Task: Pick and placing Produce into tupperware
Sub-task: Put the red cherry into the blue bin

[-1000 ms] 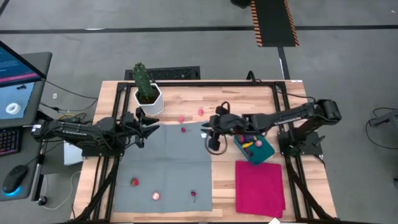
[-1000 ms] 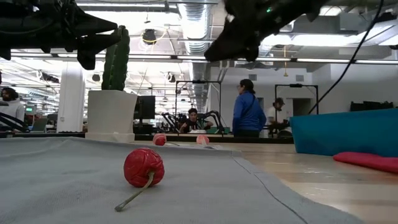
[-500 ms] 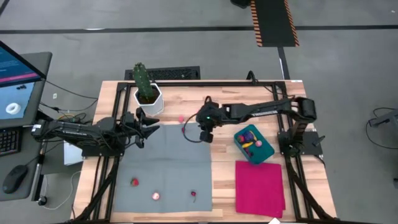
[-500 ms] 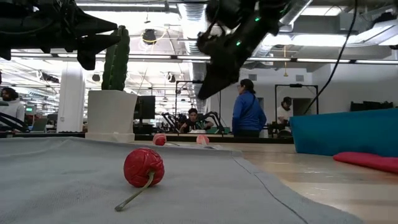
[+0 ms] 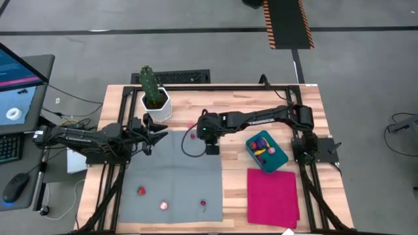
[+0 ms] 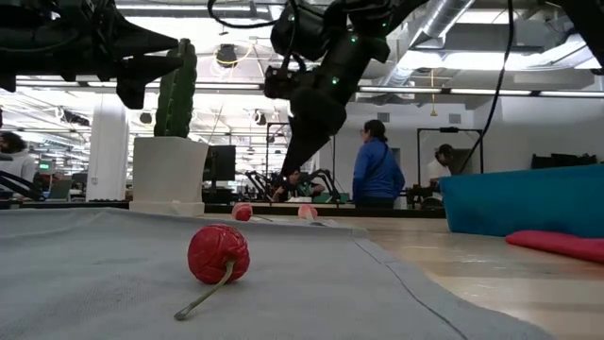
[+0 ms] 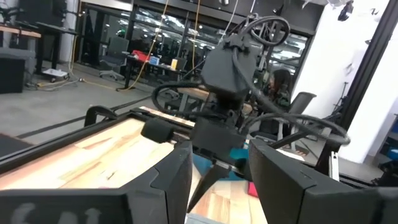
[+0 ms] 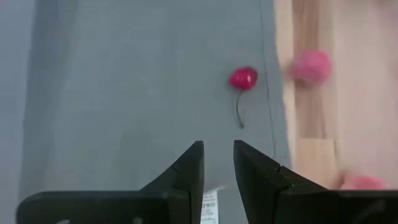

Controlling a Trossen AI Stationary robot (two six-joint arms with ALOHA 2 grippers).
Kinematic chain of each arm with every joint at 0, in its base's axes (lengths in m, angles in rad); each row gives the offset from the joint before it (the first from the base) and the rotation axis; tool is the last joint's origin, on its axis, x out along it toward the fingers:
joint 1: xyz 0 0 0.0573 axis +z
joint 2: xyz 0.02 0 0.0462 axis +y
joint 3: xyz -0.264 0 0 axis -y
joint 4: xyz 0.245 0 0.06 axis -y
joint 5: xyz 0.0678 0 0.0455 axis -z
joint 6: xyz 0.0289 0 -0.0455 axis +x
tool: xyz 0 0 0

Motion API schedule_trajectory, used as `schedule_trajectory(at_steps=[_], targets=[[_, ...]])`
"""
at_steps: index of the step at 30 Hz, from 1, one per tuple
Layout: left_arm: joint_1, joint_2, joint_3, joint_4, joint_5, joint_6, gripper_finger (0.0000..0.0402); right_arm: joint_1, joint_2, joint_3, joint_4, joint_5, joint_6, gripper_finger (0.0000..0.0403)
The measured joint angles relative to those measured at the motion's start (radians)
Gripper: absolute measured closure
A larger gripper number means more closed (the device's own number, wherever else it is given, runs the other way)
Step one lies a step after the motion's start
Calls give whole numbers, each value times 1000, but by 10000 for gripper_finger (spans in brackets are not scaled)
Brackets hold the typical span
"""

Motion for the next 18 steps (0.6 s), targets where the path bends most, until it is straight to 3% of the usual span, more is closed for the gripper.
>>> schedule_trajectory(at_steps=[14,18], targets=[[0,0,0,5,-1,-20,254,-22,-3,2,126,-78,0,294],[0,0,0,6,-5,-24,254,-45,-3,2,123,-120,66,294]])
